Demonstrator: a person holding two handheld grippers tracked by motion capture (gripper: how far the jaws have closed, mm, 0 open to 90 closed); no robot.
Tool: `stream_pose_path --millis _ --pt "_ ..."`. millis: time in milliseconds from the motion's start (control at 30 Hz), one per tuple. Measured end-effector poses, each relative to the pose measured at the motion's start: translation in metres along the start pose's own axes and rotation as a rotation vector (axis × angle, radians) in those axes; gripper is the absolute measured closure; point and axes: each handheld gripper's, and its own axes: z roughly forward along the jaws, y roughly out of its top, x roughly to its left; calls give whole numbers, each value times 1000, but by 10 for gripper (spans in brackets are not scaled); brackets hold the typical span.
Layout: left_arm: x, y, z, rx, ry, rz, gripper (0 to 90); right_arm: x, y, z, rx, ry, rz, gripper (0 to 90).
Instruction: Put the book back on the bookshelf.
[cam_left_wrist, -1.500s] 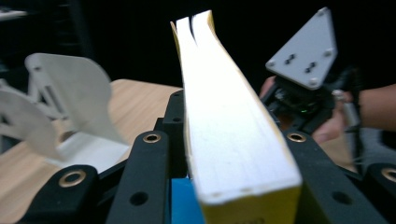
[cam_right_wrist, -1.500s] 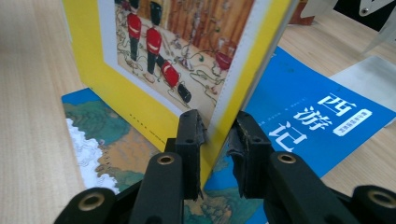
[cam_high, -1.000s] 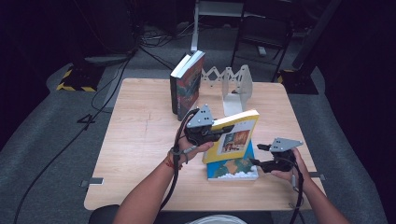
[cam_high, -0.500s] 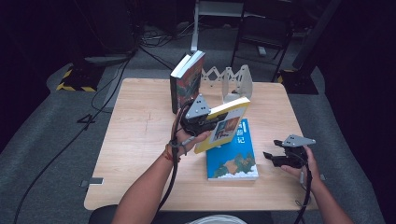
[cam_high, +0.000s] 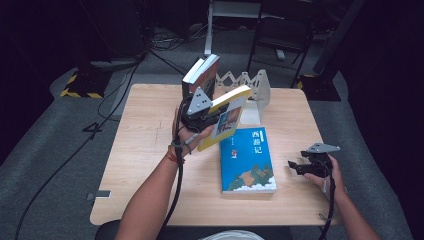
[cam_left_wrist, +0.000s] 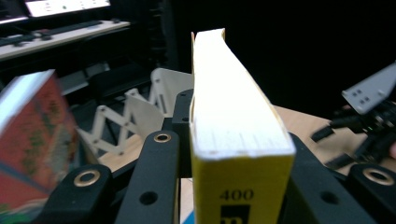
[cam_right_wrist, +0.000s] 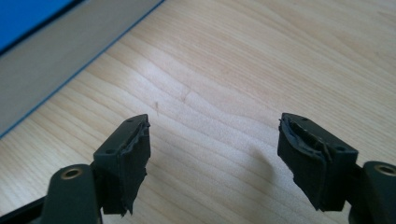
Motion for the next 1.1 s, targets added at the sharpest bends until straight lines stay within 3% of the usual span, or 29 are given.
stream_pose_path --millis 33,300,467,567,700,900,967,1100 --pt "0 0 0 0 0 0 742 0 0 0 0 0 0 266" --pt "16 4 -11 7 141 -22 742 0 -1 3 14 3 1 262" --pt "26 8 -17 -7 195 -46 743 0 -1 3 11 9 11 263" --pt "28 12 -17 3 233 -39 743 0 -1 4 11 12 12 262" --pt "30 18 -16 5 285 -35 742 0 -1 4 9 15 15 262" --pt "33 21 -10 14 318 -47 742 0 -2 4 9 18 14 261" --pt "33 20 -4 27 350 -36 742 0 -2 4 9 19 14 262" --pt "36 17 8 36 368 -46 742 0 -2 5 7 25 24 262"
